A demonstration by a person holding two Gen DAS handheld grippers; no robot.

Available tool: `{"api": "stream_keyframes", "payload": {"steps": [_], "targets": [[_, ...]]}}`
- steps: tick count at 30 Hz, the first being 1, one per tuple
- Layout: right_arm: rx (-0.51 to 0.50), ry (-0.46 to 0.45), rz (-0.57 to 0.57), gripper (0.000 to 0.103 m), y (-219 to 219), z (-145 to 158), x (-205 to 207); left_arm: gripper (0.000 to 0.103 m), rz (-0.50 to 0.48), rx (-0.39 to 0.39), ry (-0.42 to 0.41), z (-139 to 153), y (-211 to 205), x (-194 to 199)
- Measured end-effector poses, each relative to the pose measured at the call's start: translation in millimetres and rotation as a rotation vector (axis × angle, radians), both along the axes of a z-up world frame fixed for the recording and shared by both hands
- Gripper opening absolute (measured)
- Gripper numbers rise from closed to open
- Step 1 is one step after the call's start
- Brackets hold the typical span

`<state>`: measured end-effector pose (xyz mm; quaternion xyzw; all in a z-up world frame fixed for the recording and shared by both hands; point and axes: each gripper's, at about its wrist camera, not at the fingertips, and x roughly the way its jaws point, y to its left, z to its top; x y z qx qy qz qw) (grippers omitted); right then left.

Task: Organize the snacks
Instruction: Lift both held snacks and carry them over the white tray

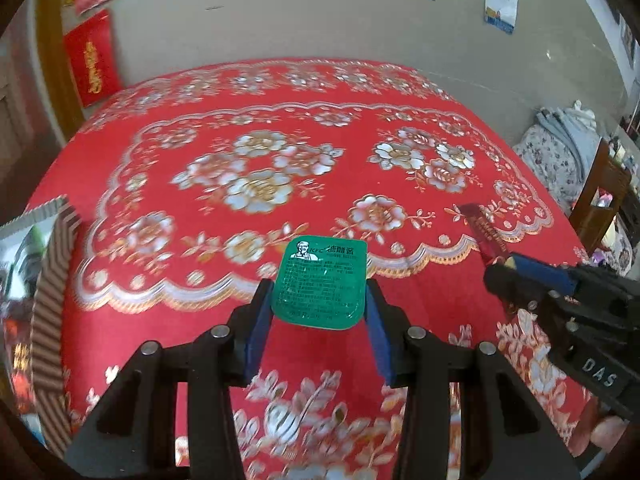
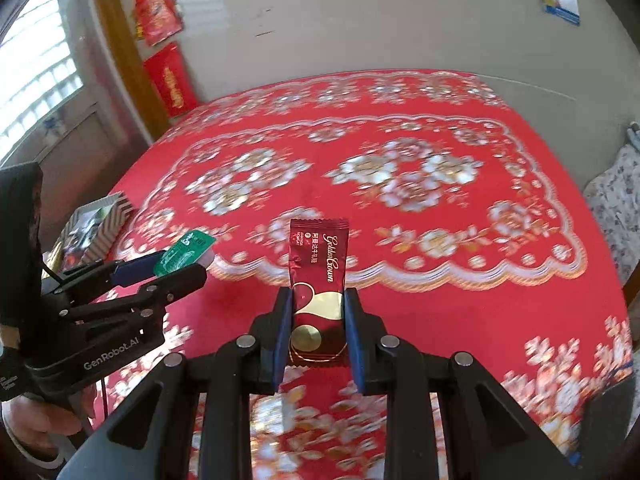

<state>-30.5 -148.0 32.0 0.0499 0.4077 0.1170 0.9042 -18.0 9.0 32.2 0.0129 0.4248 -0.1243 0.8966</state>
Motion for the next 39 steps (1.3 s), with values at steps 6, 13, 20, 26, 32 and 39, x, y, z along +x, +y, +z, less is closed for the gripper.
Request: {"api": "stream_keyframes", "payload": {"steps": [6,13,20,26,32,39], "targets": [[0.015,-0.021,0.048,0.025,26,3,-16,0.046,0.039,0.013,-0.041,7,22,-24],[0.011,-0.043,0.098,0.025,57,9,-25,0.046,0.099,0.038,-0.082,12,50,-43],[-0.012,-0.066,0.150,0.025,93,18,-26,0.046,0.154,0.038,-0.097,18,80,-52],[-0.016,-0.062,0.194,0.025,119,19,-26,0.046,0.193,0.040,-0.115,24,104,-60],[-0.026,-0.065,0.257,0.025,153,23,-26,0.046,0.244,0.037,-0.130,31,133,-68],[-0.037,-0.073,0.324,0.025,192,30,-26,0.046,0.300,0.031,-0.146,38,165,-77]]}}
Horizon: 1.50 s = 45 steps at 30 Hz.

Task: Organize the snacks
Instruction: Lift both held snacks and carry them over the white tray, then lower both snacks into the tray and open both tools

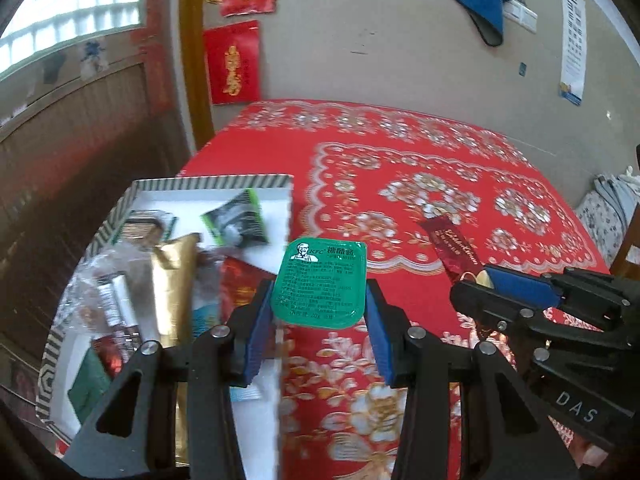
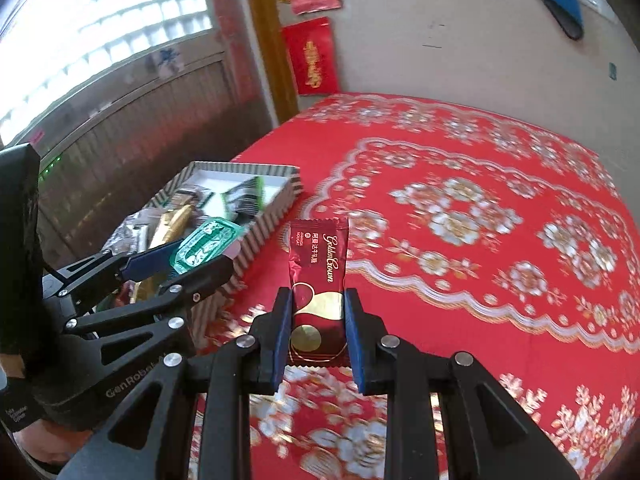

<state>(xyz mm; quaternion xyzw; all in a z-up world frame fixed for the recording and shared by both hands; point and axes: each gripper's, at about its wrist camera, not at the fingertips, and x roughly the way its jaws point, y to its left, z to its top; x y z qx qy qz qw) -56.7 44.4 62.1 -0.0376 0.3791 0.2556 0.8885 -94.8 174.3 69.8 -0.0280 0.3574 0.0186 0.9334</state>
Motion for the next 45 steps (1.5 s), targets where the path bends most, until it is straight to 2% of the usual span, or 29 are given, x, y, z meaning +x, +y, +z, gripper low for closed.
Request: {"api": "stream_keyframes", "payload": {"steps": [13,22,29,37,44,45], "targets": [[-0.019,0.002,0.137,0.025,83,6,13,0.046,0.147,-0.018,-0.003,-2,78,-15],[-0.063,0.050,0.169,0.026,124,-12,44,0.046,0.232,-0.037,0.021,-18,124,-22],[-0.100,0.087,0.165,0.026,146,-29,73,0.046,0.258,-0.035,0.032,-28,137,-22],[-0.121,0.083,0.165,0.026,156,-29,84,0.046,0.266,-0.010,0.030,-33,134,-17],[-0.114,0.083,0.179,0.030,158,-28,83,0.047,0.265,0.012,0.040,-35,131,-15],[-0.108,0.080,0.180,0.035,157,-28,82,0.047,0.270,0.014,0.045,-36,130,-15]]}}
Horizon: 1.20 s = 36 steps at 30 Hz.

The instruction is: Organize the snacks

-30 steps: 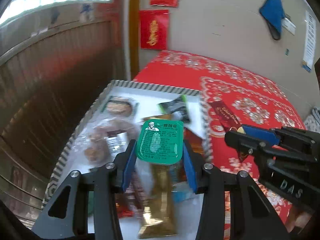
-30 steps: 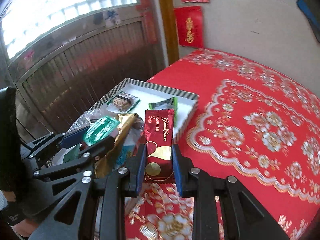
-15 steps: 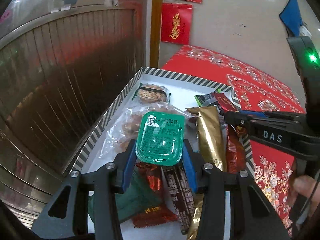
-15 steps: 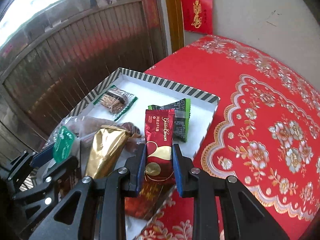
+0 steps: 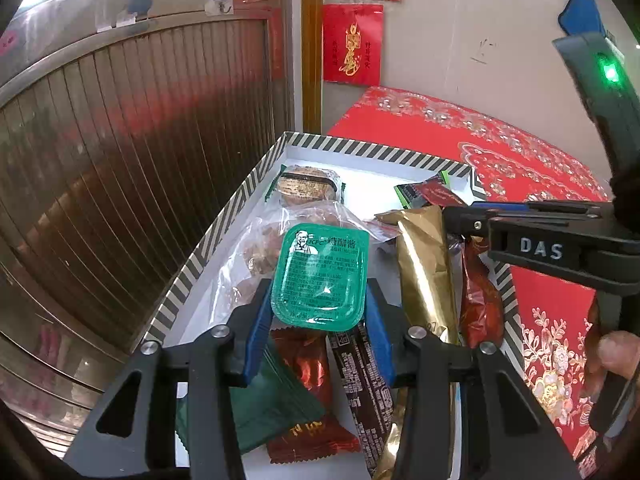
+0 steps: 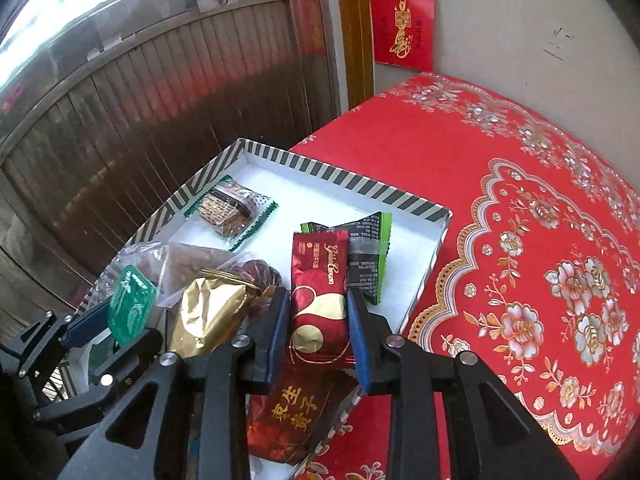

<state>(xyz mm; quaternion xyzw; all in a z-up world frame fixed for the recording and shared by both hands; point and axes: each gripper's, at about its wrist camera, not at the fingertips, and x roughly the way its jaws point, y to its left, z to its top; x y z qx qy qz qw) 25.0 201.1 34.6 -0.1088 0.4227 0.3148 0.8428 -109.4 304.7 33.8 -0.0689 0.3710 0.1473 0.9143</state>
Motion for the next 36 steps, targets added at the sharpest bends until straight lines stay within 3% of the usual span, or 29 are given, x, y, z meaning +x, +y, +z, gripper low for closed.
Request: {"api": "stream_keyframes", "payload": {"steps": [3,5,8,12,15,21,25,29,33,36], "targets": [[0.022,-0.007,-0.005,0.055,-5,4,-4,0.048,0.008,-0.012,0.007,-2,1,-1],[0.030,-0.016,-0.003,0.055,-9,6,-10,0.066,0.013,-0.009,0.005,-2,-1,-3],[0.046,-0.044,0.002,0.055,-18,11,-25,0.077,0.015,-0.006,-0.012,-3,-6,-8],[0.064,-0.106,-0.006,0.068,-35,16,-50,0.089,0.031,-0.014,-0.052,0,-11,-19],[0.077,-0.181,-0.039,0.078,-54,19,-73,0.091,0.040,0.014,-0.078,5,-20,-29],[0.121,-0.263,-0.131,0.083,-92,18,-108,0.098,0.052,0.027,-0.149,12,-40,-55],[0.132,-0.277,-0.169,0.084,-108,13,-120,0.098,0.095,0.097,-0.188,17,-53,-69],[0.118,-0.281,-0.180,0.084,-115,5,-127,0.102,0.093,0.070,-0.205,22,-55,-80],[0.130,-0.267,-0.169,0.084,-118,2,-134,0.102,0.104,0.118,-0.193,23,-62,-86],[0.122,-0.285,-0.148,0.084,-115,4,-143,0.102,0.098,0.105,-0.204,24,-64,-92]]}}
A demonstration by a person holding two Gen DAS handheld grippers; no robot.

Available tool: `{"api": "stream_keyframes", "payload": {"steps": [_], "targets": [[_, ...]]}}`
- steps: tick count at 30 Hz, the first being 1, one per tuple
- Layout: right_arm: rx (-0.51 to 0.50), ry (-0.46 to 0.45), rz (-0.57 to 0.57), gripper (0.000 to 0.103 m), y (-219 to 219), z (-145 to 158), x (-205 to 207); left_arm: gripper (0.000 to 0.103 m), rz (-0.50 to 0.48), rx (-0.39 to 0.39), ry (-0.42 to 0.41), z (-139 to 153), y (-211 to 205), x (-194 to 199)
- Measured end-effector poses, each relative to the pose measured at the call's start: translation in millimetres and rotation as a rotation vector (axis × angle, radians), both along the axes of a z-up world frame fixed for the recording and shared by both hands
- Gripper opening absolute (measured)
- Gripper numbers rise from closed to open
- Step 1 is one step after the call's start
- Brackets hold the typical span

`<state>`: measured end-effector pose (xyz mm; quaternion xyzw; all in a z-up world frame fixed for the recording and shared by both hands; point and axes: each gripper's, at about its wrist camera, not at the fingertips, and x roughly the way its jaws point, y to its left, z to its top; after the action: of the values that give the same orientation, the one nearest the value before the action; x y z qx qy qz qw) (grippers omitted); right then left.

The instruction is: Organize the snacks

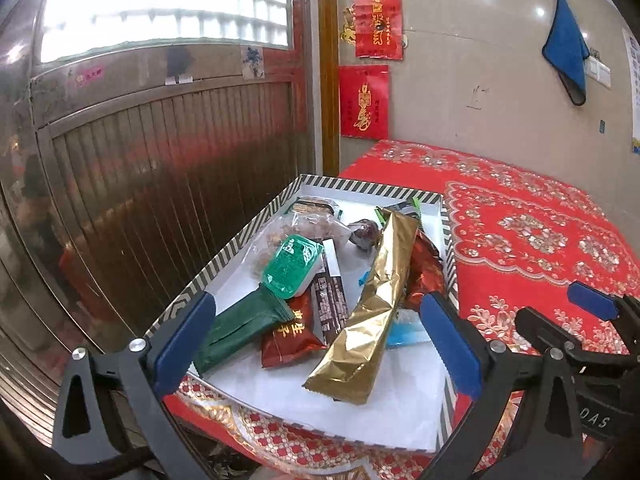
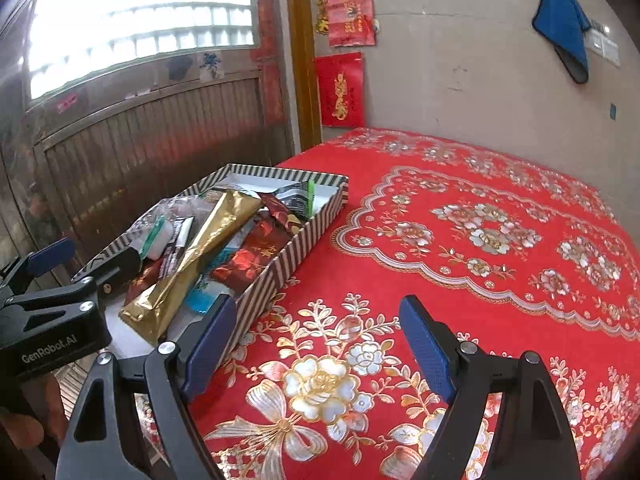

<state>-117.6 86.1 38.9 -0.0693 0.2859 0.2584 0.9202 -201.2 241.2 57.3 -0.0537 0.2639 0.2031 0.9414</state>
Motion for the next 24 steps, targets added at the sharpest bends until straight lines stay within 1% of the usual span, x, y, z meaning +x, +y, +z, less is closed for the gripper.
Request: {"api": "stream_keyframes", "payload": {"steps": [5,9,13,16,17,21,24], "targets": [[-0.024,-0.038,0.013,0.086,5,2,-12,0.102,-0.004,-0.017,-0.004,0,0,-5],[-0.029,-0.036,0.017,0.086,9,1,-14,0.102,-0.004,-0.042,-0.004,-2,4,-6],[-0.039,-0.034,0.017,0.086,17,-1,-14,0.102,0.016,-0.041,0.008,-5,7,-6],[-0.043,-0.024,0.035,0.086,26,-3,-14,0.102,0.008,-0.079,0.008,-8,13,-7],[-0.046,-0.023,0.039,0.086,29,-4,-15,0.102,0.014,-0.079,0.012,-9,15,-7],[-0.066,-0.035,0.049,0.086,35,-6,-16,0.102,0.034,-0.051,0.020,-11,18,-8],[-0.060,-0.027,0.049,0.086,35,-7,-15,0.103,0.048,-0.002,0.012,-10,15,-10]]}}
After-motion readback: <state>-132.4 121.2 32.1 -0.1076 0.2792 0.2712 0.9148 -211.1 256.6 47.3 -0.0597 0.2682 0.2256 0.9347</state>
